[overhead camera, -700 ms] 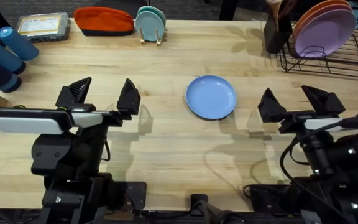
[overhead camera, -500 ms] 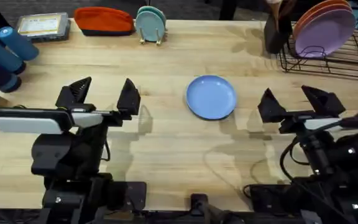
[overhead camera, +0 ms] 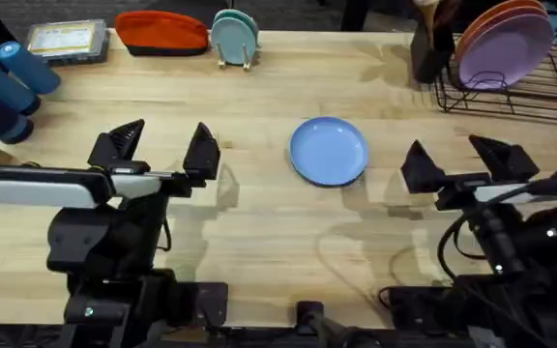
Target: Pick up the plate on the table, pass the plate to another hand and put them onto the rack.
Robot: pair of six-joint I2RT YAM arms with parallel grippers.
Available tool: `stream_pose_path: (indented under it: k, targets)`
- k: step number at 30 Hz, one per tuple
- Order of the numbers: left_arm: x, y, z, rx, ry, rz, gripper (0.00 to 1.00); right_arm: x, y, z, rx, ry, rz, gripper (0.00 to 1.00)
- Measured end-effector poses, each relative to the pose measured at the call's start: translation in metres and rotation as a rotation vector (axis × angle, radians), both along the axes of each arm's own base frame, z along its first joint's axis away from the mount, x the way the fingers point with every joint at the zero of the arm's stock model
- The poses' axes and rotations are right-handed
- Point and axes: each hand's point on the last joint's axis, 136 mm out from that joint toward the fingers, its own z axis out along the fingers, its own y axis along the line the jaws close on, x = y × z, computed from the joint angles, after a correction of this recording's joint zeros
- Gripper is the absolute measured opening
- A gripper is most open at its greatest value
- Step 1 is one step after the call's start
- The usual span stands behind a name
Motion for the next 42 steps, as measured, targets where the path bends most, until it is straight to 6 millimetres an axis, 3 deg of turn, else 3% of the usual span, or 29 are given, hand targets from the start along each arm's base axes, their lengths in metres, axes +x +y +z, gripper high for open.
stream_pose_path:
  k: [3, 6, 9, 13, 19, 20, 26, 42]
  targets:
    - [-0.009, -0.002, 0.026, -0.001, 0.001, -0.014, 0.993, -0.016, 0.001, -0.008, 0.01, 0.148, 0.003, 0.997]
    - [-0.021, -0.003, 0.062, -0.001, -0.033, -0.017, 0.993, -0.029, 0.001, 0.007, 0.031, 0.204, 0.001, 0.996]
    - [-0.035, -0.003, 0.095, -0.001, -0.035, -0.018, 0.993, -0.039, 0.001, 0.042, 0.041, 0.214, -0.002, 0.998]
    - [-0.047, -0.004, 0.119, -0.002, 0.031, -0.025, 0.993, -0.049, 0.001, 0.086, 0.046, 0.239, -0.004, 0.997]
    - [-0.05, -0.016, 0.15, -0.01, 0.171, -0.092, 0.993, -0.053, 0.001, 0.127, 0.045, 0.348, -0.007, 0.997]
    - [-0.049, -0.023, 0.166, -0.018, 0.228, -0.137, 0.993, -0.051, 0.002, 0.14, 0.045, 0.392, -0.005, 0.998]
    - [-0.049, -0.035, 0.183, -0.038, 0.337, -0.203, 0.994, -0.052, 0.009, 0.158, 0.061, 0.429, 0.036, 0.997]
    - [-0.045, -0.039, 0.191, -0.047, 0.355, -0.23, 0.993, -0.054, 0.017, 0.158, 0.078, 0.441, 0.082, 0.998]
